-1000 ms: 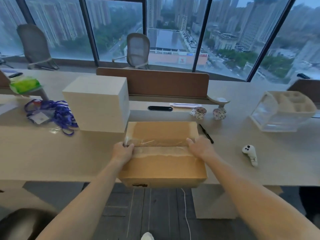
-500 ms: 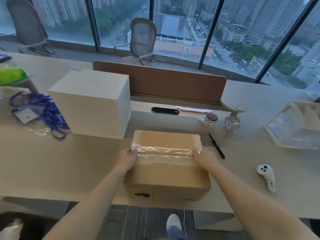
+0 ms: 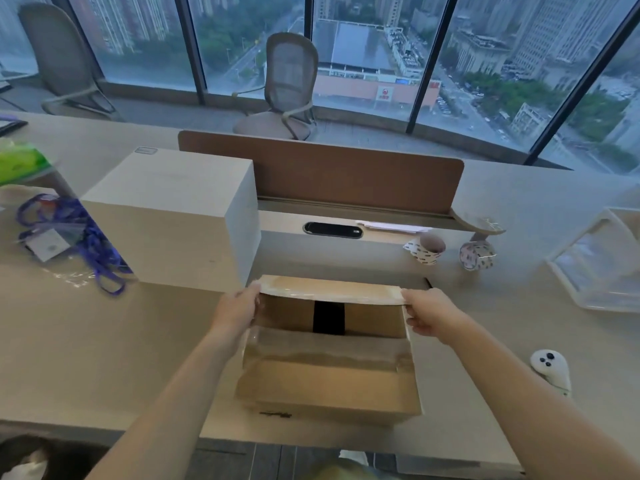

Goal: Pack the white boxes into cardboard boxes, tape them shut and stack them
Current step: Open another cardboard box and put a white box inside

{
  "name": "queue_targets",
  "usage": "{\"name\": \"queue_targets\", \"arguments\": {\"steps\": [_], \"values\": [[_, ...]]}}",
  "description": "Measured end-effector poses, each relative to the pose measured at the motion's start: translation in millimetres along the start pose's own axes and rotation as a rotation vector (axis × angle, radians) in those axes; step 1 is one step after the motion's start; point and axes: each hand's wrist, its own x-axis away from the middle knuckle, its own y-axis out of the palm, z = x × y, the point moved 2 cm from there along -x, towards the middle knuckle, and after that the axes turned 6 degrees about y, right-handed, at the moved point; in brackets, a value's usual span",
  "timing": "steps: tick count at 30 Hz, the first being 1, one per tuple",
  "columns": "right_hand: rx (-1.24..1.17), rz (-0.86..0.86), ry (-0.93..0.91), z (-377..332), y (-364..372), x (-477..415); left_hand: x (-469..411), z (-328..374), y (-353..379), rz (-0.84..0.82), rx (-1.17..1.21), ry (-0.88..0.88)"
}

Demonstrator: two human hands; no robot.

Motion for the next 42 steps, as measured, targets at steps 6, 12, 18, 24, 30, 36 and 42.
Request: {"name": "queue_targets", "arguments": {"steps": [6, 12, 18, 24, 30, 36, 42], "values": [[-0.334, -0.122, 0.104, -14.3, -8.6, -4.7, -20.3, 26.3, 20.9, -0.047, 0.421, -0.159], [-0.708, -0.298, 0.005, -41.0, -1.9, -7.5, -26.9, 49.5, 36.0, -0.07, 0.416, 0.017], [-0.165, -0.314, -0.001, -27.7, 14.5, -21.4, -8.2, 27.8, 21.2, -0.22, -0.459, 0.296], [-0.445, -0.391, 0.168, -12.2, 19.7, -38.0, 6.1, -2.9, -1.0, -0.203, -0.826, 0.238], [-0.421, -0.438, -0.014, -33.5, 29.6, -24.3, 12.4, -9.0, -9.7, -0.175, -0.856, 0.186], [-0.154, -0.297, -0.08, -45.9, 48.5, -32.1, 20.9, -14.7, -14.3, -0.141, -0.736, 0.255], [0.012, -0.222, -0.093, -44.4, 51.3, -41.1, 31.4, -16.0, -21.8, -0.095, -0.605, 0.335]]}}
